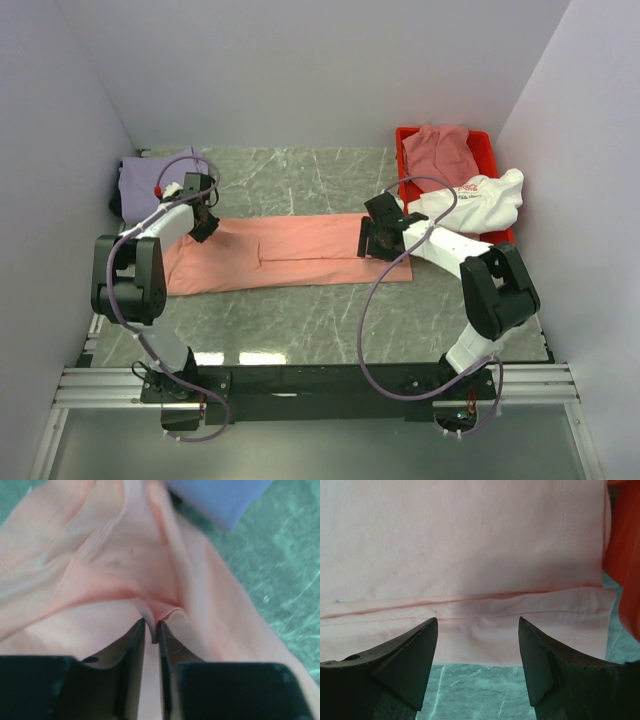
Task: Fold and stack the t-shirts
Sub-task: Fold the tshirt
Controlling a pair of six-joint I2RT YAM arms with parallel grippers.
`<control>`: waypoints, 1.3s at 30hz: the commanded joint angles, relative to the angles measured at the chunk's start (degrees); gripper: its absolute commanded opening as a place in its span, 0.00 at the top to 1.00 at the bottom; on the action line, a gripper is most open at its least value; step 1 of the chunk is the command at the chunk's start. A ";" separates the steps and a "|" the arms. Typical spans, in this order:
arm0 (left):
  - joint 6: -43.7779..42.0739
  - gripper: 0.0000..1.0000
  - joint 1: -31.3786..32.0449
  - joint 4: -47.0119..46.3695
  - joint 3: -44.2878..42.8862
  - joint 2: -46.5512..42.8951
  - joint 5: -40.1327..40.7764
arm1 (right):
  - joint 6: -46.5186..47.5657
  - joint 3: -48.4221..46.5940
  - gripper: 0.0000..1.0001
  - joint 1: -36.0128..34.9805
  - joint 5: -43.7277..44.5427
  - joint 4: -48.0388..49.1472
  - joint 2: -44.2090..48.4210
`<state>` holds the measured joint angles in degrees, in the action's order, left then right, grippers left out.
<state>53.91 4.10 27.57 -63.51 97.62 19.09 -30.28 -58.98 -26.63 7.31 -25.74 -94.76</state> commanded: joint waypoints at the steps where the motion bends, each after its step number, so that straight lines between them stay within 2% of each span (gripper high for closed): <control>1: -0.83 0.74 -0.67 0.90 -5.74 2.30 2.70 | 1.28 -3.86 0.28 0.26 2.35 -0.80 -0.60; 4: -0.56 0.45 -0.76 1.96 -7.16 2.66 3.58 | 1.72 -5.35 0.28 0.44 3.41 -1.33 -0.34; 5: -0.39 0.31 -0.76 1.96 -7.16 2.05 3.58 | 1.72 -5.62 0.28 0.53 3.41 -1.33 -0.16; 7: -0.47 0.19 -0.76 2.05 -7.16 1.08 3.50 | 1.81 -6.41 0.28 0.88 3.50 -0.98 -0.07; 8: -0.30 0.07 -0.76 2.22 -6.98 -0.23 3.41 | 1.89 -6.93 0.28 1.14 3.41 -0.98 -0.25; 10: 0.23 0.01 -0.76 2.40 -5.76 -1.90 2.97 | 2.24 -8.78 0.28 1.76 2.97 -0.98 -1.04; 14: 1.11 0.01 -0.41 1.17 0.63 -9.18 0.08 | 4.09 -15.61 0.28 2.55 2.36 -0.98 -5.42; 17: 0.41 0.01 0.55 -4.79 6.01 -13.32 -5.19 | 4.97 -20.11 0.27 3.42 2.01 -0.98 -10.68; 19: -0.56 0.01 0.73 -8.92 10.06 -13.34 -9.31 | 5.23 -24.59 0.27 3.78 1.13 -1.68 -14.90; 22: -0.83 0.01 1.00 -8.77 10.51 -10.09 -11.88 | 5.58 -27.24 0.27 3.96 0.69 -1.95 -18.43; 30: -0.47 0.01 3.81 -10.79 10.07 -3.32 -13.56 | 4.01 -19.96 0.25 3.96 -2.73 0.33 -17.83; 35: -1.17 0.01 4.51 -10.35 8.75 1.33 -13.90 | 2.07 -6.36 0.25 3.52 -6.25 3.06 -12.04; 39: -0.21 0.01 6.71 -9.82 8.14 2.83 -13.73 | 0.49 2.89 0.25 0.45 -7.05 4.47 -6.24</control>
<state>53.08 8.54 17.43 -55.86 96.55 8.12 -27.62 -63.22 -23.73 2.68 -18.48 -103.74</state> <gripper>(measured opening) 0.994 0.748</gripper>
